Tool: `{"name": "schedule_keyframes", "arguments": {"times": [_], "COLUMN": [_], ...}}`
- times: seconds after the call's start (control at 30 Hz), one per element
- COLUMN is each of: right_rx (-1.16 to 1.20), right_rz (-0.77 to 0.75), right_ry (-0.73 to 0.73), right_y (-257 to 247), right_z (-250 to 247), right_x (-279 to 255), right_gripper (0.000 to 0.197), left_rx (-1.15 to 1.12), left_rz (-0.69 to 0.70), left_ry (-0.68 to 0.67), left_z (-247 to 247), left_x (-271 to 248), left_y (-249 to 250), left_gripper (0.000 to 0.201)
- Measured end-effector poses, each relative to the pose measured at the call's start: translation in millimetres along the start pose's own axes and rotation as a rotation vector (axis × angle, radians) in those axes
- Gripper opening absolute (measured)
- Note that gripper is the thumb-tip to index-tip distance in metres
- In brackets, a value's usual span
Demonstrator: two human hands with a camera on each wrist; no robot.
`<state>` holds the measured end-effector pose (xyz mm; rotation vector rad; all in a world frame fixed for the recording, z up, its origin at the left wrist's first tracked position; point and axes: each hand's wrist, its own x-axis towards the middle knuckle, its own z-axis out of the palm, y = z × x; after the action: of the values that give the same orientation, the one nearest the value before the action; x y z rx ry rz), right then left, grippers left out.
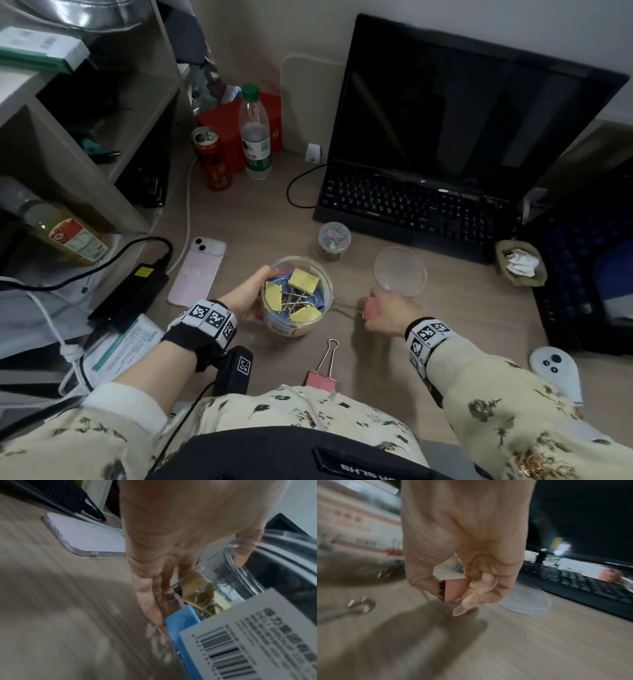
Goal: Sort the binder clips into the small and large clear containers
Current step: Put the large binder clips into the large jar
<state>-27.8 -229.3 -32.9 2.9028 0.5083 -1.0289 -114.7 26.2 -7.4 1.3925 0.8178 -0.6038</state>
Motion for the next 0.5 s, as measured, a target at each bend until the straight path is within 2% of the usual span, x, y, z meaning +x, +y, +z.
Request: {"name": "schedule_keyframes", "arguments": {"times": [0.07,0.17,0.27,0.4,0.5], "right_rx": [0.071,0.156,0.091,-0.125,-0.235], "right_rz": [0.042,0.051,0.007,-0.102,-0.173], "right_ry": [0.046,0.19,0.311,0.237,0.222], "right_y": [3.8,-0.8,-18.5,-51.5,-74.6], "right_z": [-15.5,-49.1,-80.9,-98.6,-90.8], "right_x": [-8.0,-25.0,-44.1,-67.9,-72.8], "right_gripper": [0.052,0.052,0.052,0.045,0.041], "left_rx": [0.006,0.012,0.007,0.033,0.048], "left_rz": [0.015,0.033,0.031,0.026,0.044], "left_ry": [-0.004,0.013,0.032,-0.012,-0.055], "left_z": [2.8,6.5,9.9,11.9,11.1], "left_x": [-2.2,-1.7,-2.4,-9.1,-10.7], "left_y": [2.1,1.7,2.6,5.0,4.0], "left_gripper": [0.049,0.039,0.04,0.041,0.071]}}
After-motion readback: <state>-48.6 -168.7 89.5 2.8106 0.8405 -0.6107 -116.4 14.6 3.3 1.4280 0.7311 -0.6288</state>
